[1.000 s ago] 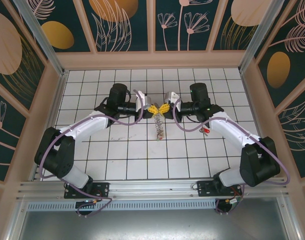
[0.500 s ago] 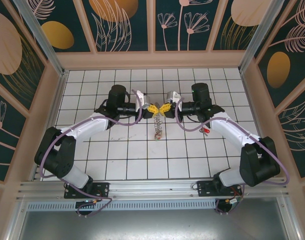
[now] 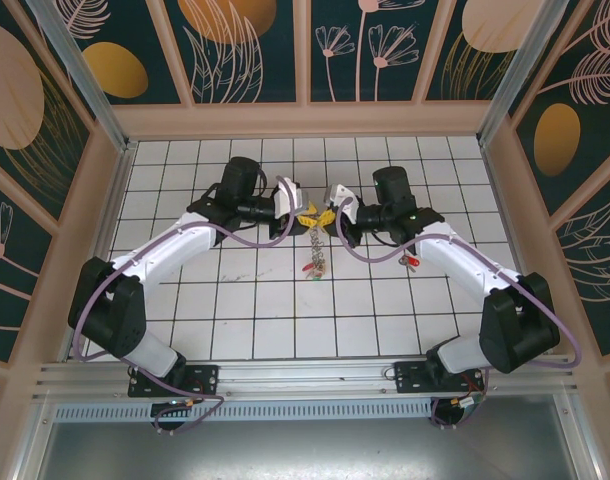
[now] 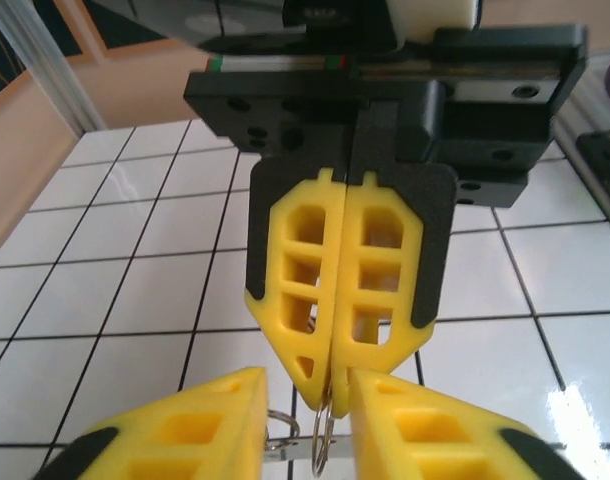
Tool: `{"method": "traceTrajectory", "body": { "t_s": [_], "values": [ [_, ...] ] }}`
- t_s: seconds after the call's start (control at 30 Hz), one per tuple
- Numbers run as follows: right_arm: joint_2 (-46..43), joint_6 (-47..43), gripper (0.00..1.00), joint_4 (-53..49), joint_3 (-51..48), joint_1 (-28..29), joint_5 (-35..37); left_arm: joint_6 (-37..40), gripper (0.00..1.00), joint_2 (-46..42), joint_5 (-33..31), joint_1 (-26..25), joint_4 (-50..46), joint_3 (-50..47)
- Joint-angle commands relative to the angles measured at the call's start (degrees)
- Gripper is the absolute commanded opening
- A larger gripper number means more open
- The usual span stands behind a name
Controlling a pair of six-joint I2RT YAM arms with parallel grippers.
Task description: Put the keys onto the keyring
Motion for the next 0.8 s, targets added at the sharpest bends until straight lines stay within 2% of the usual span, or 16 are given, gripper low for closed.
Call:
{"method": "traceTrajectory", "body": {
  "t_s": [0.0,0.13,0.57,0.67,0.77],
  "values": [
    [-0.3,-1.2,0.0,-0.6,2.6,0.6,0.9,4.6,0.36,0.1,-2.8,-0.4,-7.8,2.0],
    [0.0,-1.2,0.0,-0.6,2.9,0.9,1.1,5.8,0.38,1.0,-3.1,-0.9,-10.6,3.5],
    [0.2,-1.5,0.0,-0.7,3.5,1.6,0.7,5.5,0.31,1.6,-5.6,-1.5,-9.6,4.3],
    [0.0,-1.6,0.0,-0.4,3.3,1.7,0.6,5.9,0.27,2.0,-5.8,-1.5,-10.5,4.4],
    [-0.1,-1.5,0.0,-0.5,3.3,1.7,0.4,6.0,0.15,2.0,-5.5,-1.6,-10.6,4.5]
  ]
}}
